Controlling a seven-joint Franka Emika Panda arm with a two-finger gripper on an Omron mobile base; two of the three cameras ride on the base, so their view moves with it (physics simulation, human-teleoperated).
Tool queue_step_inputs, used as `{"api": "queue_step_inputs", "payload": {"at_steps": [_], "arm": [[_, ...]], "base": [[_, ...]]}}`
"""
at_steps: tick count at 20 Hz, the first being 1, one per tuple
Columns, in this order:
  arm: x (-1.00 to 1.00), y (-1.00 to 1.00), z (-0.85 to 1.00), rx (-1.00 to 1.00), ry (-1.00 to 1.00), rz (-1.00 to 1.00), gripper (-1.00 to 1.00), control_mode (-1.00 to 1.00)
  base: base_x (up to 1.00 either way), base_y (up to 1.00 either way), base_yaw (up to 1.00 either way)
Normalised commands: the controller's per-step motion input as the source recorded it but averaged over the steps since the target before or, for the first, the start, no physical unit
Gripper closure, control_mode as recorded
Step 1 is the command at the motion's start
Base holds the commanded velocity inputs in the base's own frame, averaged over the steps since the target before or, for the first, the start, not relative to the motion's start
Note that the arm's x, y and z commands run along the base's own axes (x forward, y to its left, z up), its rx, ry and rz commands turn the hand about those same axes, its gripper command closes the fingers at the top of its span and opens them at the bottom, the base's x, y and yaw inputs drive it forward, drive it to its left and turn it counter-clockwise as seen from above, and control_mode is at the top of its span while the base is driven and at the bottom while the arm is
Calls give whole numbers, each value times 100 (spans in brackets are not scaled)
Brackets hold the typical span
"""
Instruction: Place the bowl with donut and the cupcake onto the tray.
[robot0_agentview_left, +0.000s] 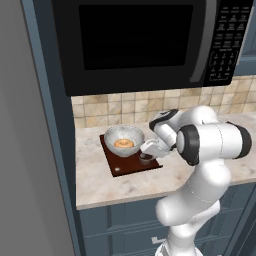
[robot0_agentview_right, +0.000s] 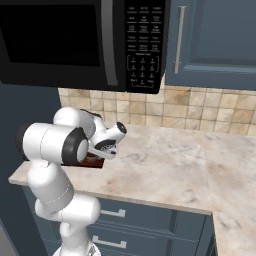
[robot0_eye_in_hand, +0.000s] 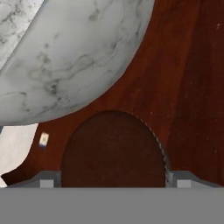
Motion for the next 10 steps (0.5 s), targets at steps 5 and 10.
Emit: {"api": "queue_step_inputs", "payload": {"at_steps": [5,10], "arm": [[11,0,-21,0,0,-1,100,-100],[8,0,-19,0,0,-1,100,-100]], "base": [[0,0,0],[0,0,0]]}}
